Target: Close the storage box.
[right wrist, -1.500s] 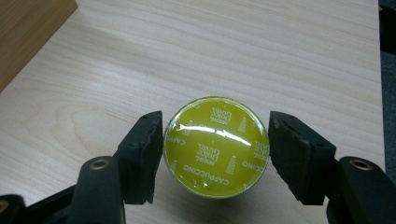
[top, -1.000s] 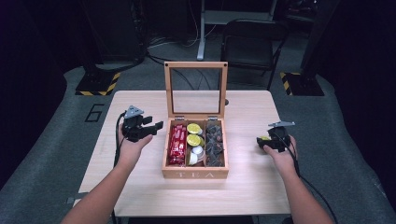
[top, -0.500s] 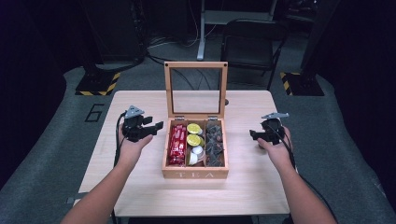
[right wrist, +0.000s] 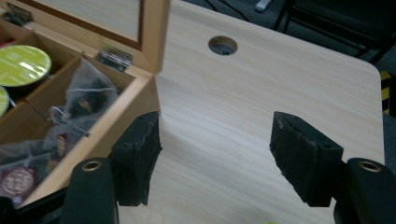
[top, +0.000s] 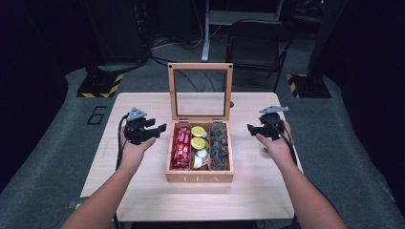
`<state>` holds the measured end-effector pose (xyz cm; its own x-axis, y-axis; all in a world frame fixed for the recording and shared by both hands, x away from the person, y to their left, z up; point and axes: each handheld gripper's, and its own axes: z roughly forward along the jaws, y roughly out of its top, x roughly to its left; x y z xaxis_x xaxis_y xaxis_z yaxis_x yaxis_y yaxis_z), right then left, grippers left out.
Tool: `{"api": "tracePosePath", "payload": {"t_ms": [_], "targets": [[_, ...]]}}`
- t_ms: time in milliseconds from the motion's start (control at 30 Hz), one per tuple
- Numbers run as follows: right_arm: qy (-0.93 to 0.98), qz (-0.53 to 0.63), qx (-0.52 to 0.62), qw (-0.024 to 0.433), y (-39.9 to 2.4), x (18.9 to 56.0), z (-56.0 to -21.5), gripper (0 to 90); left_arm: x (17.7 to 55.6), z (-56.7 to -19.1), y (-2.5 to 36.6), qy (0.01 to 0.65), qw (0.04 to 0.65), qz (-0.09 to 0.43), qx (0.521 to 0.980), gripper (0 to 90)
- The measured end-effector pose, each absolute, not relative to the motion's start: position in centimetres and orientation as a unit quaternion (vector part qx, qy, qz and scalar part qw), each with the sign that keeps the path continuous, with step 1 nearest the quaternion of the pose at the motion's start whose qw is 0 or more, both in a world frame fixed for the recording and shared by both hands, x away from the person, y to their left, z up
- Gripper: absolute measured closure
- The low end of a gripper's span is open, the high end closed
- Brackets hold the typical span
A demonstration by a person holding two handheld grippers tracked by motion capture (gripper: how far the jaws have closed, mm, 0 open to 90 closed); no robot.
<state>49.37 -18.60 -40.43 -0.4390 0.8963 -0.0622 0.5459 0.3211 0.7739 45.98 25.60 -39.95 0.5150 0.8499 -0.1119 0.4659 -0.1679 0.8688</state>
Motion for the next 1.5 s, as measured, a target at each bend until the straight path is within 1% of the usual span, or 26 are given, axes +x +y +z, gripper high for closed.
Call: {"api": "tracePosePath", "payload": {"t_ms": [200, 533, 1067, 1500], "targets": [[0.777, 0.358, 0.456, 0.245, -16.3, 49.7, -38.7, 32.9, 46.1, -39.9, 25.4, 0.442, 0.463, 0.205, 0.74, 42.8], [0.784, 0.362, 0.442, 0.243, -14.2, 50.5, -37.3, 33.5, 46.3, -40.0, 25.5, 0.444, 0.47, 0.203, 0.735, 42.8], [0.787, 0.373, 0.433, 0.233, -12.2, 52.5, -36.3, 33.1, 46.2, -39.9, 25.6, 0.443, 0.475, 0.203, 0.733, 42.8], [0.783, 0.374, 0.437, 0.238, -11.1, 53.9, -35.7, 32.7, 46.3, -39.9, 25.5, 0.44, 0.472, 0.203, 0.736, 42.5]]}}
